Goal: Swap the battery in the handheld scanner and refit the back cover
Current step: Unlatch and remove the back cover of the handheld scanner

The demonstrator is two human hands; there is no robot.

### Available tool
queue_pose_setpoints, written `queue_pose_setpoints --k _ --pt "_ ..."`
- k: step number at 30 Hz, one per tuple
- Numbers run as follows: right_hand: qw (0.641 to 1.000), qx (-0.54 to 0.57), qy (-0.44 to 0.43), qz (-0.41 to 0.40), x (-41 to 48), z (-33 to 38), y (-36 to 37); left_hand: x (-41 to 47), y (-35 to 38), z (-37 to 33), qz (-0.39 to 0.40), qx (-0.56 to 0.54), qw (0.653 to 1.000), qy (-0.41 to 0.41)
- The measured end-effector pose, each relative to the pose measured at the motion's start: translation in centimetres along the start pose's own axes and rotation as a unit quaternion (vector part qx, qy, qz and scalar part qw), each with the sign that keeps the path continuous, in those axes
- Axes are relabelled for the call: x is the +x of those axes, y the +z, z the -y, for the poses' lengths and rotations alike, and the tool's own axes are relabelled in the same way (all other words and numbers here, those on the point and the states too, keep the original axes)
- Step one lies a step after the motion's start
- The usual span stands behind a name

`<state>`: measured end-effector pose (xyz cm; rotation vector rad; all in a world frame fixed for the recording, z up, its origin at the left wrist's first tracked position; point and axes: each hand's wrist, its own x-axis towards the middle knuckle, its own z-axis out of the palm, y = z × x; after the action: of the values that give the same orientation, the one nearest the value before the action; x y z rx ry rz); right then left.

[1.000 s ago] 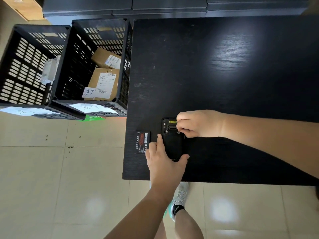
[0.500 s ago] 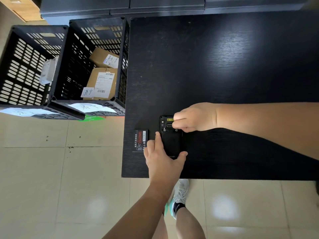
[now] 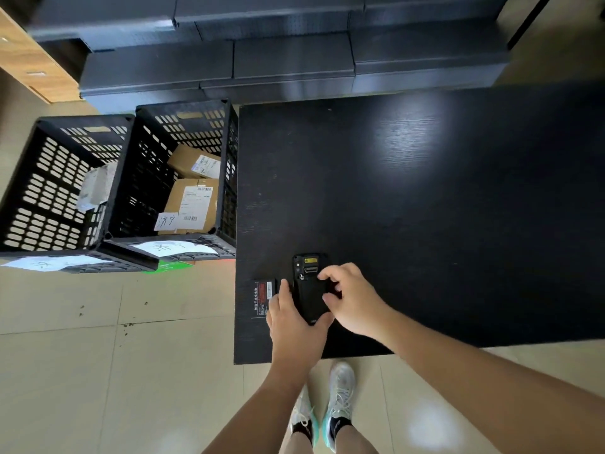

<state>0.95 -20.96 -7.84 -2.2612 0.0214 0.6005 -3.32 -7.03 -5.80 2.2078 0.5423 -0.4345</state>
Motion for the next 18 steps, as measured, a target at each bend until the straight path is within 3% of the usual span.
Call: queue_pose_setpoints --k 7,12,18 --pt "0.998 0.014 0.056 -0.007 -0.6 1.7 1.1 0.5 -2.0 0.4 0.077 -0.017 0.996 0.034" --pt "0.998 -0.023 0.06 -0.017 0.2 2.4 1.1 0.6 -2.0 0.9 0.083 -0.029 0.995 0.047" --pt "0.997 0.022 0.075 -0.009 1.0 2.6 0.9 0.5 -1.8 1.1 0.08 -0.041 0.994 0.056"
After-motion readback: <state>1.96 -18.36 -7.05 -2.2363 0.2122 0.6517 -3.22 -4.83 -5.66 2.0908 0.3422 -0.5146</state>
